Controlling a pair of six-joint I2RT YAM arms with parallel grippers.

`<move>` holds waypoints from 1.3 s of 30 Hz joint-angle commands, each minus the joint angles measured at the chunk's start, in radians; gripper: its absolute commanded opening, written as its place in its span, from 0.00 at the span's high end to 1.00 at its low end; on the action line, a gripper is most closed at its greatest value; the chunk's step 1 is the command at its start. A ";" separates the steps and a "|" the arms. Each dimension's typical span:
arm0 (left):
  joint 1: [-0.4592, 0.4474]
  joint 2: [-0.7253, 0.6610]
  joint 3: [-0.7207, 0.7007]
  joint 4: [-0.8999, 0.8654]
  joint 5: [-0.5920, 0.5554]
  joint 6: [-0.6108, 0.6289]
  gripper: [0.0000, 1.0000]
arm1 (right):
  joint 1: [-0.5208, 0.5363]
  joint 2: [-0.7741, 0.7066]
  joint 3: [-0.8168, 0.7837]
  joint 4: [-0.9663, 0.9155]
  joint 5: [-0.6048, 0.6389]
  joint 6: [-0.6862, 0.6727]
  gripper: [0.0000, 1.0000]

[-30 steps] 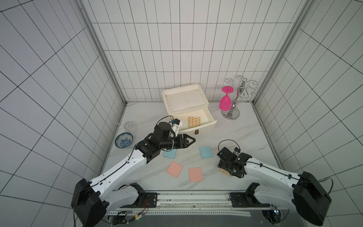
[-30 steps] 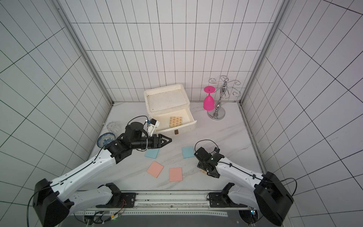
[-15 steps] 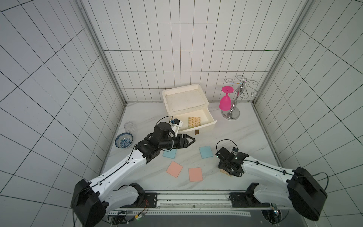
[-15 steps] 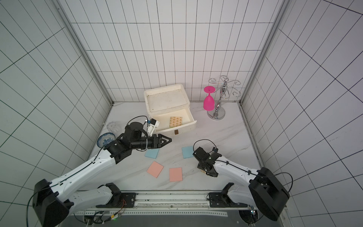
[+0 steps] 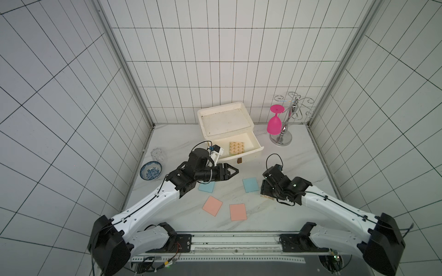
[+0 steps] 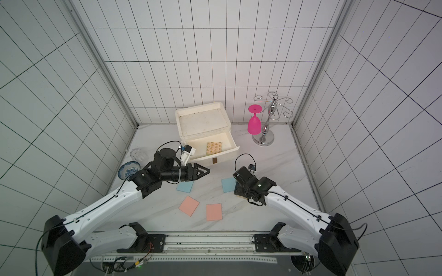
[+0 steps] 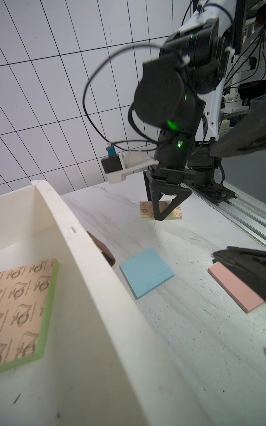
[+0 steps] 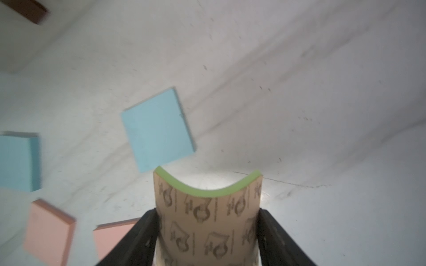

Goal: Please put the sticky notes in the drawer by color
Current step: Pick up the sticky notes from the center of the board.

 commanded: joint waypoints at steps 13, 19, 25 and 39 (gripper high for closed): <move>0.162 -0.076 0.015 0.113 0.256 -0.195 0.35 | 0.004 0.016 0.357 -0.101 -0.393 -0.507 0.31; 0.073 -0.059 0.008 0.145 0.228 -0.225 0.36 | 0.004 0.037 0.413 -0.092 -0.433 -0.527 0.31; 0.029 -0.019 0.004 0.185 0.214 -0.246 0.38 | 0.004 0.044 0.459 -0.072 -0.486 -0.515 0.32; -0.030 0.038 0.025 0.283 0.188 -0.303 0.53 | 0.007 0.043 0.484 -0.001 -0.576 -0.473 0.33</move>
